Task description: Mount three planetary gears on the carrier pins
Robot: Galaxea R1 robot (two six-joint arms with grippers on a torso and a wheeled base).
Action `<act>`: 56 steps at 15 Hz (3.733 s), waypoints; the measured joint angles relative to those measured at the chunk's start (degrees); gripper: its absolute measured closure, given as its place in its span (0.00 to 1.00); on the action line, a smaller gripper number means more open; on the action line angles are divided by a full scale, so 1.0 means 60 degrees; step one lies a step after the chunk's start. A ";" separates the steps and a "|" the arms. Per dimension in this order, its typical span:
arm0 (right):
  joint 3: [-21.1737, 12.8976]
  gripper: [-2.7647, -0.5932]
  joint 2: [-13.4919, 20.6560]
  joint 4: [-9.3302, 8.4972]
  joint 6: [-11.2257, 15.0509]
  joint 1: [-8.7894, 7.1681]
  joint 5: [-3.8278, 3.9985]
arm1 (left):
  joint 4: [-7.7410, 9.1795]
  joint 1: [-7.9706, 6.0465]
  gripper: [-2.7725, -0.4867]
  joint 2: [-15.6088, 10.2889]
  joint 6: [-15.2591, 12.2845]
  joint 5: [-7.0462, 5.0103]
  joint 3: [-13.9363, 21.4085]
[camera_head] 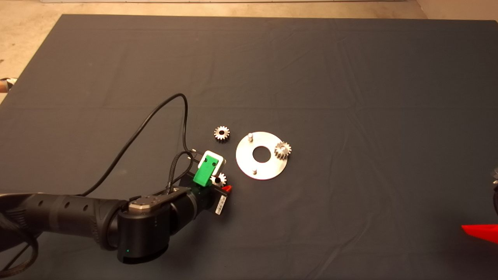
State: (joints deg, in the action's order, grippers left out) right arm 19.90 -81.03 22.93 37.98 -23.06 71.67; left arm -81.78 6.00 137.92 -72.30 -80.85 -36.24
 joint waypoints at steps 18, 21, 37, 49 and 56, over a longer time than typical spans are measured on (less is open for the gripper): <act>0.0000 0.01 0.0124 0.0000 -0.0226 -0.0024 -0.0019 | -0.0060 0.0156 0.82 0.0000 -0.0017 0.0002 0.0000; 0.0000 0.01 0.0124 0.0000 -0.0226 -0.0059 -0.0018 | -0.0060 0.0156 0.84 0.0006 -0.0009 -0.0004 0.0000; 0.0000 0.01 0.0087 0.0000 -0.0230 -0.0077 0.0045 | 0.0383 -0.0825 0.93 0.0492 0.0006 -0.1134 0.1185; 0.0000 0.01 0.0037 0.0000 -0.0226 -0.0079 0.0041 | 0.0515 -0.1001 0.95 0.1638 -0.0041 -0.1152 0.0148; 0.0000 0.01 0.0037 0.0000 -0.0226 -0.0102 0.0016 | 0.0474 -0.1002 0.95 0.1908 -0.0035 -0.0490 -0.0670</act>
State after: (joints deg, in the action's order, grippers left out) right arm 19.90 -80.81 22.93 36.62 -23.67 71.77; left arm -78.93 -0.01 149.37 -72.51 -83.79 -40.27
